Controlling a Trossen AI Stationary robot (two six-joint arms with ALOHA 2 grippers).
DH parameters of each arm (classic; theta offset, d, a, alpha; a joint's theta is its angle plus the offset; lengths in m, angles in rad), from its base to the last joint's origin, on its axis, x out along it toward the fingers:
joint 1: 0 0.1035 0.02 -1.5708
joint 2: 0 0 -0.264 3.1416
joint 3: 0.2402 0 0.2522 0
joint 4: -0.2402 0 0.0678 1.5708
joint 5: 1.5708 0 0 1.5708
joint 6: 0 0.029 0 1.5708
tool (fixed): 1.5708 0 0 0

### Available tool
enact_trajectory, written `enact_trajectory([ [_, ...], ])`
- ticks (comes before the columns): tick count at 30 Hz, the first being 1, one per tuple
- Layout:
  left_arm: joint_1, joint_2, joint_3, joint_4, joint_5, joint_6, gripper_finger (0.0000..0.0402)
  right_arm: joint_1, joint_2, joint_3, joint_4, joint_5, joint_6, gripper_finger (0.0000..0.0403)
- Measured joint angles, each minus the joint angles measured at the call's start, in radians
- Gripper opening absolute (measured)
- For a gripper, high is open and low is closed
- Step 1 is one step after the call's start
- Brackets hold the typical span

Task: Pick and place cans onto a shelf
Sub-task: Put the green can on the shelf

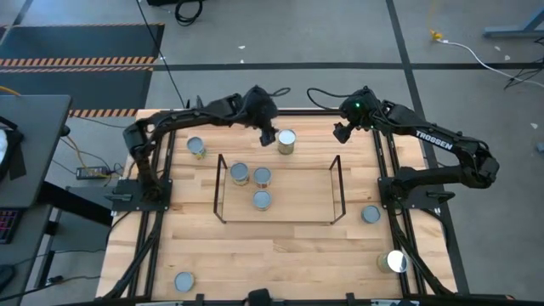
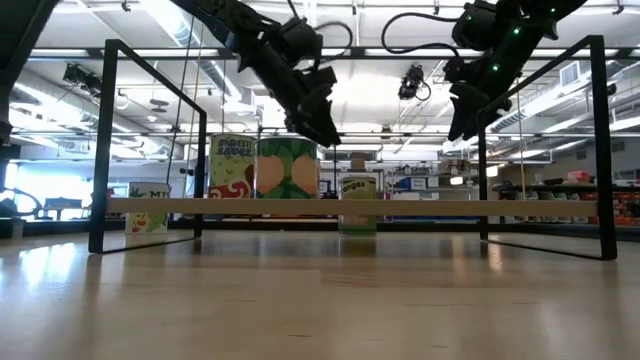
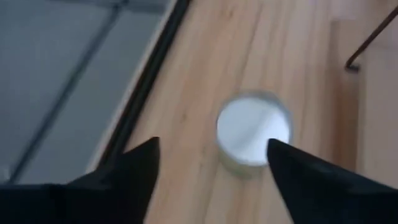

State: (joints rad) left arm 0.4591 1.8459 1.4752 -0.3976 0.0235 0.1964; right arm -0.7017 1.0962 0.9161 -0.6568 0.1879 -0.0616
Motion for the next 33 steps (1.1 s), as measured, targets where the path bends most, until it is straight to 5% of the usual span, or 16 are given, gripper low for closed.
enact_trajectory([
  [9,-0.005,0.202,0.275,-0.351,0.078,0.048,0.0379,0.004,0.0,0.0,0.005,-0.007,0.016,0.0348],
  [25,-0.008,0.27,0.268,-0.267,0.058,0.159,0.0385,0.012,0.0,0.0,0.008,-0.033,0.014,0.0348],
  [33,-0.015,0.305,0.267,-0.201,0.09,0.159,0.0385,0.017,0.022,0.0,0.073,-0.136,-0.051,0.0348],
])
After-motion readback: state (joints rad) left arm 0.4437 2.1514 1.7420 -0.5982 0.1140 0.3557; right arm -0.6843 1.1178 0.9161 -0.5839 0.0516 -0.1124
